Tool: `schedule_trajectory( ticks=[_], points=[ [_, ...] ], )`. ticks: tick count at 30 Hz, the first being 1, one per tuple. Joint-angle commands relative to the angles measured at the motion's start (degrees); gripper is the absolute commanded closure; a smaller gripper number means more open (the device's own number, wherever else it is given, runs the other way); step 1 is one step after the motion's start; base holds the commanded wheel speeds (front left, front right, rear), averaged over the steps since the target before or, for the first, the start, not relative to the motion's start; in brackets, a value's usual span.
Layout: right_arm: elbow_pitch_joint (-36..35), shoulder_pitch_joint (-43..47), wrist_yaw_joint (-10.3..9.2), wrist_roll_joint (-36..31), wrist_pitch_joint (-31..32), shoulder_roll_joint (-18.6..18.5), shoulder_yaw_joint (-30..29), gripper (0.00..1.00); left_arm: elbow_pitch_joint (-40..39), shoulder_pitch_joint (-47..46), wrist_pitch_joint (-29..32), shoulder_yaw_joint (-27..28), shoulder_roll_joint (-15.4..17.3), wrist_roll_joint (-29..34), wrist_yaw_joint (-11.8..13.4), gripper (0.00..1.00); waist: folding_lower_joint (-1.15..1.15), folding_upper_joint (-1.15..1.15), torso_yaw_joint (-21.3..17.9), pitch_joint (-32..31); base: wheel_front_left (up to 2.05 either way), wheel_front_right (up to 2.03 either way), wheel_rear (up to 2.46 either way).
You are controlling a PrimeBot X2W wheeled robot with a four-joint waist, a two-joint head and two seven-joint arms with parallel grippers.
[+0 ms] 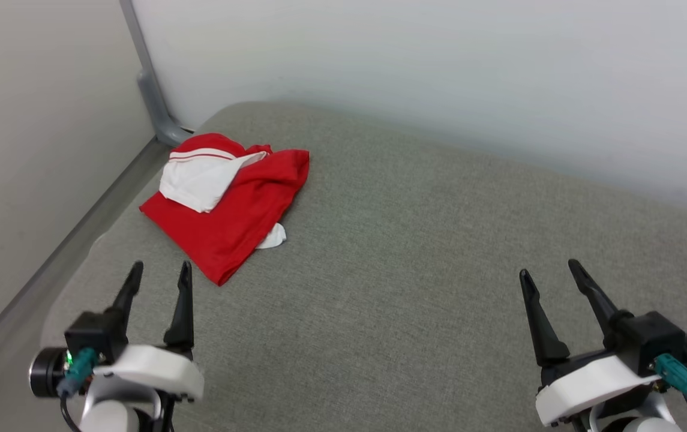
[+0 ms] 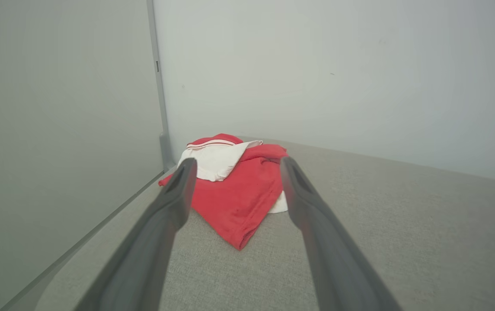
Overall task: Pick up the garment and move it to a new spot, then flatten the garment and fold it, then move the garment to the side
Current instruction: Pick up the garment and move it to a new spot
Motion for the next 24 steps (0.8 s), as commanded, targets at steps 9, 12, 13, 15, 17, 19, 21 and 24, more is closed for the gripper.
schedule_trajectory(
  ticks=[9,12,13,15,17,19,21,24],
  points=[
    [-4.8,-4.5,-0.03,-3.8,2.9,0.1,-0.9,0.0,5.8,-16.1,5.4,-0.7,3.8,-6.2,-0.2,0.0,0.0,0.0,-3.8,8.6,0.0,0.0,0.0],
    [-5.9,-5.8,-0.03,-4.6,3.3,-0.3,-1.1,0.0,6.9,-21.8,9.6,-0.8,5.8,-8.5,-0.2,0.0,0.0,0.0,-5.3,11.4,0.0,0.0,0.0],
    [-6.2,-6.3,-0.02,-4.6,3.4,-0.3,-1.2,0.0,7.2,-23.8,11.1,-0.9,6.6,-9.5,-0.2,0.0,0.0,0.0,-5.9,12.4,0.0,0.0,0.0],
    [-6.9,-7.1,-0.02,-5.0,3.5,-0.5,-1.5,0.0,8.1,-27.8,14.5,-0.9,8.3,-11.3,-0.2,0.0,0.0,0.0,-6.8,14.1,0.0,0.0,0.0],
    [-7.5,-8.0,-0.02,-5.1,3.8,-0.7,-1.3,0.0,9.1,-31.5,18.2,-0.8,10.5,-13.0,-0.2,0.0,0.0,0.0,-7.9,16.0,0.0,0.0,0.0],
    [-8.0,-9.0,-0.02,-5.0,3.7,-1.0,-1.2,0.0,10.7,-34.8,22.6,-1.1,12.3,-14.7,-0.2,0.0,0.0,0.0,-8.8,17.7,0.0,0.0,0.0],
    [-8.4,-9.9,-0.02,-4.9,3.7,-1.2,-1.1,0.0,12.9,-38.2,27.4,-1.3,14.1,-16.3,-0.2,0.0,0.0,0.0,-9.7,19.4,0.0,0.0,0.0],
    [-9.0,-11.2,-0.02,-4.8,3.6,-1.3,-0.7,0.0,15.8,-42.0,34.6,-1.0,16.8,-18.6,-0.2,0.0,0.0,0.0,-11.1,21.9,0.0,0.0,0.0]
  ],
)
